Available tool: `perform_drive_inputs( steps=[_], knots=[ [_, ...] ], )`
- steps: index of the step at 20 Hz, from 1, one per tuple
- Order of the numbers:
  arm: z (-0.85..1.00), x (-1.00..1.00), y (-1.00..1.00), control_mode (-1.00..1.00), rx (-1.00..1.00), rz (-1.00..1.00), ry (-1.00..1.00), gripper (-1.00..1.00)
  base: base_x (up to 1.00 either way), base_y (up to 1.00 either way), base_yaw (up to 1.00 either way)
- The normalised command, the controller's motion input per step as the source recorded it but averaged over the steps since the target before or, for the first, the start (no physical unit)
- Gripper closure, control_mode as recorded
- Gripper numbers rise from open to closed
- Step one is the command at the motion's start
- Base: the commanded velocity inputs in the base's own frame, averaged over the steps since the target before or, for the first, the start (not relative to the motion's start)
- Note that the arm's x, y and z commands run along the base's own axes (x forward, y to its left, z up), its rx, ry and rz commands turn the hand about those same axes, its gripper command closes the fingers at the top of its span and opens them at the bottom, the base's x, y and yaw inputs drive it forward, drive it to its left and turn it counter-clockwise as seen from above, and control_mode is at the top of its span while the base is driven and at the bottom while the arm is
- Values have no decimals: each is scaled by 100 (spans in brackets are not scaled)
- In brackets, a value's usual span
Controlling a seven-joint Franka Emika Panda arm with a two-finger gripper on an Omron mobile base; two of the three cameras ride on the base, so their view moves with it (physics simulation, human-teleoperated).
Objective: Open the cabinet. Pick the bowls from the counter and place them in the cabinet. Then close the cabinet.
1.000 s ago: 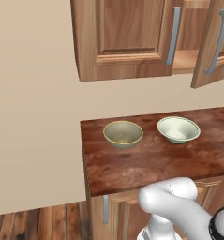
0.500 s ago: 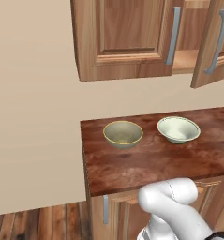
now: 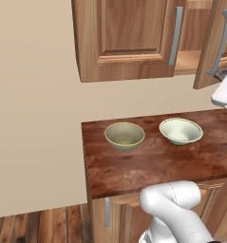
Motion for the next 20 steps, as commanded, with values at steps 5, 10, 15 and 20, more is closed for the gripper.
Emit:
perform_drive_inputs(
  steps=[5, 10, 15, 20],
  knots=[
    [0, 26, 5, -100, -23, -39, 6, 100, 0, 0, 0],
    [0, 26, 3, -100, -22, -38, 3, 100, 0, 0, 0],
    [0, 43, 7, -100, -23, -35, 10, 100, 0, 0, 0],
    [0, 36, 0, -100, -15, -24, 6, 100, 0, 0, 0]
  ],
)
